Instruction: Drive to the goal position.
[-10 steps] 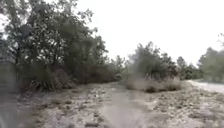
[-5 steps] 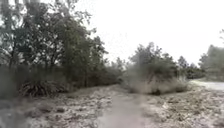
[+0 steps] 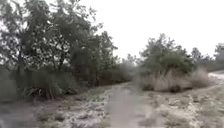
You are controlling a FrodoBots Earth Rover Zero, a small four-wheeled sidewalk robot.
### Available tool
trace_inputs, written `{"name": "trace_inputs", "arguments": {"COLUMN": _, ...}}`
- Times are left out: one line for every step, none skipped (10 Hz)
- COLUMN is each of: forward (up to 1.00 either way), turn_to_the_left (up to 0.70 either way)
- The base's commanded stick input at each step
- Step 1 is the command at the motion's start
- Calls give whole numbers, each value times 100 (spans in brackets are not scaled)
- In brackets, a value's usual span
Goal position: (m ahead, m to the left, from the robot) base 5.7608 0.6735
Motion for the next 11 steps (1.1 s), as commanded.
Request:
{"name": "trace_inputs", "arguments": {"forward": 70, "turn_to_the_left": 4}}
{"name": "trace_inputs", "arguments": {"forward": 70, "turn_to_the_left": 4}}
{"name": "trace_inputs", "arguments": {"forward": 70, "turn_to_the_left": 4}}
{"name": "trace_inputs", "arguments": {"forward": 70, "turn_to_the_left": 4}}
{"name": "trace_inputs", "arguments": {"forward": 70, "turn_to_the_left": 4}}
{"name": "trace_inputs", "arguments": {"forward": 70, "turn_to_the_left": 4}}
{"name": "trace_inputs", "arguments": {"forward": 70, "turn_to_the_left": 4}}
{"name": "trace_inputs", "arguments": {"forward": 70, "turn_to_the_left": 4}}
{"name": "trace_inputs", "arguments": {"forward": 70, "turn_to_the_left": 4}}
{"name": "trace_inputs", "arguments": {"forward": 70, "turn_to_the_left": 4}}
{"name": "trace_inputs", "arguments": {"forward": 70, "turn_to_the_left": 4}}
